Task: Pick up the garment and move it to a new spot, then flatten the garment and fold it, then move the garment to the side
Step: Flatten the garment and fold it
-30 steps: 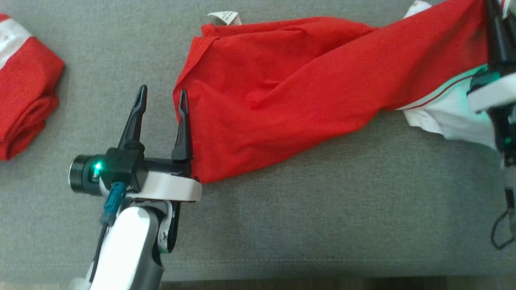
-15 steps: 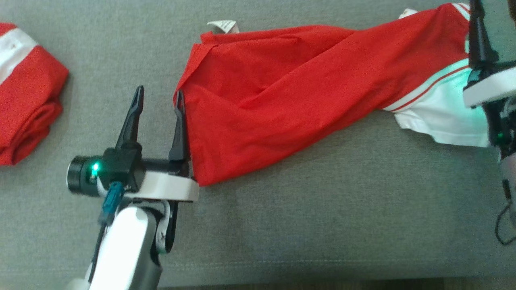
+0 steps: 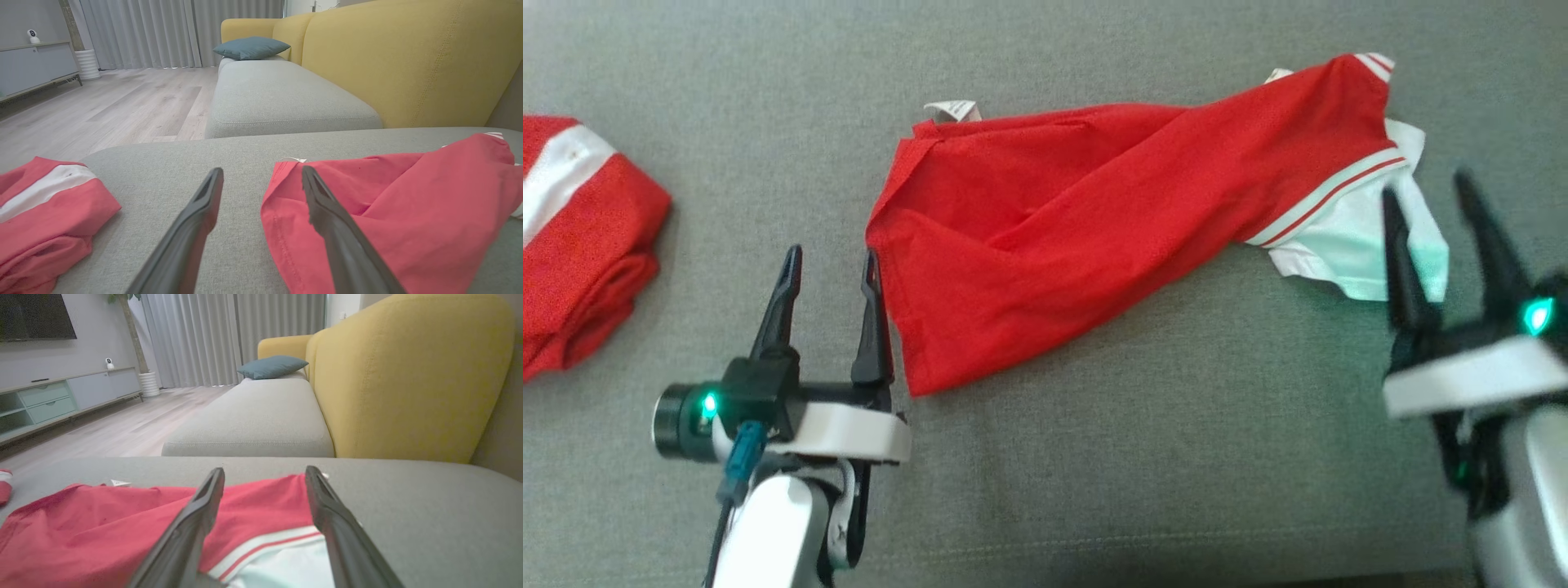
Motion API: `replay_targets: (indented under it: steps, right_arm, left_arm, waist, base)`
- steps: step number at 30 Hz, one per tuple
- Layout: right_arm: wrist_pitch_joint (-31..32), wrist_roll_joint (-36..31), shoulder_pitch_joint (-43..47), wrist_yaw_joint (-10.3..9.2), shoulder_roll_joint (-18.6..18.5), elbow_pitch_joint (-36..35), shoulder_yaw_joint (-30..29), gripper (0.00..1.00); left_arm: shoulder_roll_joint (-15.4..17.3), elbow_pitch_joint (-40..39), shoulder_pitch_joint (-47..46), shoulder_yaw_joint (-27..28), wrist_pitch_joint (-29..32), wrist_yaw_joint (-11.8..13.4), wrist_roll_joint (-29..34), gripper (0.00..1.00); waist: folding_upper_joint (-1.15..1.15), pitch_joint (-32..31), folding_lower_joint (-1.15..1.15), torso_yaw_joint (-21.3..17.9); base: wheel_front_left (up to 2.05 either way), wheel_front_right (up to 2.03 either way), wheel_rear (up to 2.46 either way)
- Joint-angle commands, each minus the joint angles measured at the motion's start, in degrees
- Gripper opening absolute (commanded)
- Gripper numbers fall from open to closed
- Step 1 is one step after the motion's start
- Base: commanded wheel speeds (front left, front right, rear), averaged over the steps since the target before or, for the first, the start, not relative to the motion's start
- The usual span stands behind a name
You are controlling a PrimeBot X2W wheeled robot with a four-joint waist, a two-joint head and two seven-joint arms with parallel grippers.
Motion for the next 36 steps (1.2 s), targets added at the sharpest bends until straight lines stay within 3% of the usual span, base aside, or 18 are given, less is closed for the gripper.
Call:
replay_targets:
  steps: [1, 9, 21, 29, 36]
  right_arm:
    - [1.06, -0.85, 2.62, 0.23, 0.93, -4.04, -0.24, 1.00]
    - [4.19, -3.60, 11.13, 0.23, 6.17, -12.24, -2.03, 1.00]
    - [6.00, -3.98, 12.95, 0.23, 7.17, -15.33, -2.18, 1.00]
    - [6.69, -2.81, 12.81, 0.23, 7.12, -14.76, -1.62, 1.00]
    - [6.94, -1.80, 12.31, 0.23, 7.13, -13.59, -1.39, 1.00]
  left_arm:
    - [0.93, -2.09, -0.29, 2.47, -0.29, 0.49, 0.06, 1.00]
    - [1.19, -1.70, 1.50, 2.77, -0.29, 0.58, -0.20, 1.00]
    - [1.33, -1.54, 2.03, 2.37, -0.29, 0.45, -0.23, 1.00]
    - [0.86, 2.12, 2.91, -0.50, 6.61, -3.59, -4.00, 1.00]
    - [-0.03, 6.27, 4.25, -2.79, 12.75, -5.37, -6.69, 1.00]
  waist:
    - [0.00, -0.84, 0.00, -0.19]
    - [0.00, -2.76, 0.00, -0.66]
    - [0.00, -3.01, 0.00, -0.82]
    - [0.00, -1.43, 0.00, -0.75]
    - [0.00, -0.14, 0.00, -1.18]
  base:
    - [0.00, 0.00, 0.00]
    - [0.00, 0.00, 0.00]
    - [0.00, 0.00, 0.00]
    - [0.00, 0.00, 0.00]
    - [0.00, 0.00, 0.00]
